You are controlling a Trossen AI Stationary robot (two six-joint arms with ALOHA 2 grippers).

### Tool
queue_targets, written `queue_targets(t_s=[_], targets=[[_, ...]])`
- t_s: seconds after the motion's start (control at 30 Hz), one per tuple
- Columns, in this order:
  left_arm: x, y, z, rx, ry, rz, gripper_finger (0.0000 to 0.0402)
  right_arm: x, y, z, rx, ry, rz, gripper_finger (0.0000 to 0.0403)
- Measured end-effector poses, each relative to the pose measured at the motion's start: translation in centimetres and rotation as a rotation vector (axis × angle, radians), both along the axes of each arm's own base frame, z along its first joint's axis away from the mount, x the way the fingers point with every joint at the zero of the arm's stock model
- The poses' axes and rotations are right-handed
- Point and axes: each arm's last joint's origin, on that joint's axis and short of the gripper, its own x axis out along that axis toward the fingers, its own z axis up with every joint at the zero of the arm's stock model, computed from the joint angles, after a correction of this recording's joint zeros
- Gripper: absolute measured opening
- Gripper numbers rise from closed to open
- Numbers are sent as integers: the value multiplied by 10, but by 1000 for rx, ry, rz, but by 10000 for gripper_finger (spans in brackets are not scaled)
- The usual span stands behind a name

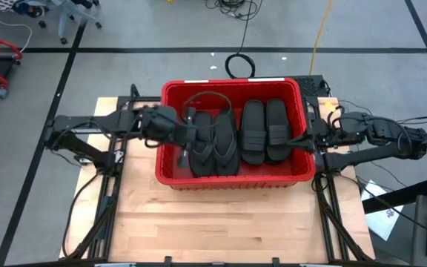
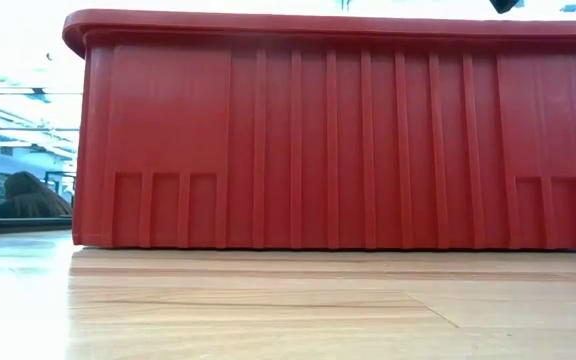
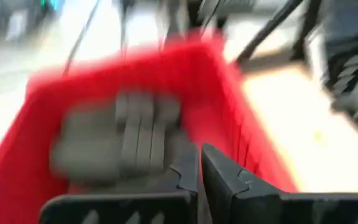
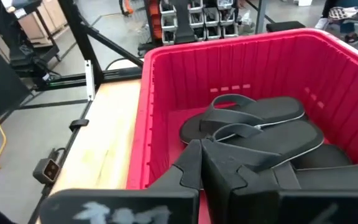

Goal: Pick and place slides into bin
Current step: Return to Home Position

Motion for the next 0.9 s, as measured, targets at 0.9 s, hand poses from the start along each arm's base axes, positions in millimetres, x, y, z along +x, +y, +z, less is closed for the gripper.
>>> queue_targets(t_s=[0.9], targets=[[-127,-12,-75,-114,-538,468,0,-60,-7,-77,8,-236,-112,0]])
